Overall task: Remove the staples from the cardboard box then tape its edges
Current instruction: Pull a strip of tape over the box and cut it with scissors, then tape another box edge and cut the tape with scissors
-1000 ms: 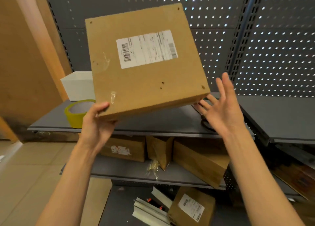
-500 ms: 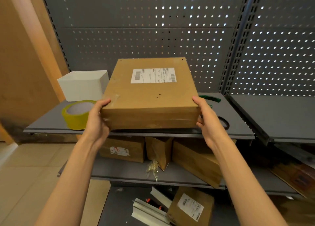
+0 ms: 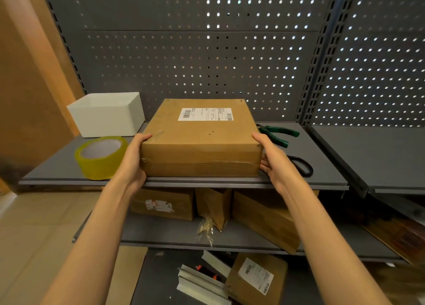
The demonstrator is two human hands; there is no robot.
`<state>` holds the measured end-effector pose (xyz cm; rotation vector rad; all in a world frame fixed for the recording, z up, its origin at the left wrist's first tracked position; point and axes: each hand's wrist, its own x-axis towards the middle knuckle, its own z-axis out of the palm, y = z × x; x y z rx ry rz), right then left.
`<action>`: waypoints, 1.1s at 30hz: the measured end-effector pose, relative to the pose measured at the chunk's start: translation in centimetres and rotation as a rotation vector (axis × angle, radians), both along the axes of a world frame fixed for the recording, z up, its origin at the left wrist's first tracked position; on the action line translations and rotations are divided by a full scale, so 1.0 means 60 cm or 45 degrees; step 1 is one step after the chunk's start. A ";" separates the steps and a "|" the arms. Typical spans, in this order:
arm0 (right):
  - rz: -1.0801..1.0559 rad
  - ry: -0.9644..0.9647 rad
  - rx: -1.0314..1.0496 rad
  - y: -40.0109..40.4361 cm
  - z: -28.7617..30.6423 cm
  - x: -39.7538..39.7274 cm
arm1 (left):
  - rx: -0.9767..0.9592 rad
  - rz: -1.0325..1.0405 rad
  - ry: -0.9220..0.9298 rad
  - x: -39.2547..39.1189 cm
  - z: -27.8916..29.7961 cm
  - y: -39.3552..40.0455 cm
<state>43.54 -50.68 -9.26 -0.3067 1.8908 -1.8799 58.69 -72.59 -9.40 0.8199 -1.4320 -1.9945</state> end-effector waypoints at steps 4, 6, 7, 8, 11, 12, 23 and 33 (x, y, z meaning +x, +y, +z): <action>0.024 0.016 0.002 -0.011 0.001 -0.007 | -0.012 0.013 -0.051 -0.007 0.003 -0.012; 0.057 0.037 0.016 -0.015 0.000 -0.011 | -0.050 0.036 -0.071 -0.011 0.002 -0.018; 0.073 0.047 0.019 -0.017 0.001 -0.013 | -0.071 0.052 -0.076 -0.013 0.001 -0.020; 0.085 0.057 0.020 -0.018 0.003 -0.015 | -0.087 0.075 -0.082 -0.015 0.001 -0.021; 0.108 0.082 0.045 -0.022 0.002 -0.022 | -0.125 0.152 -0.119 -0.020 0.003 -0.023; 0.112 0.084 0.057 -0.023 0.001 -0.024 | -0.145 0.167 -0.143 -0.020 0.004 -0.023; -0.016 0.392 0.053 0.000 0.024 -0.018 | -1.117 0.516 -0.405 0.025 0.040 -0.005; 0.115 1.511 0.414 -0.058 0.064 0.082 | -1.968 0.681 -1.095 0.136 0.050 0.022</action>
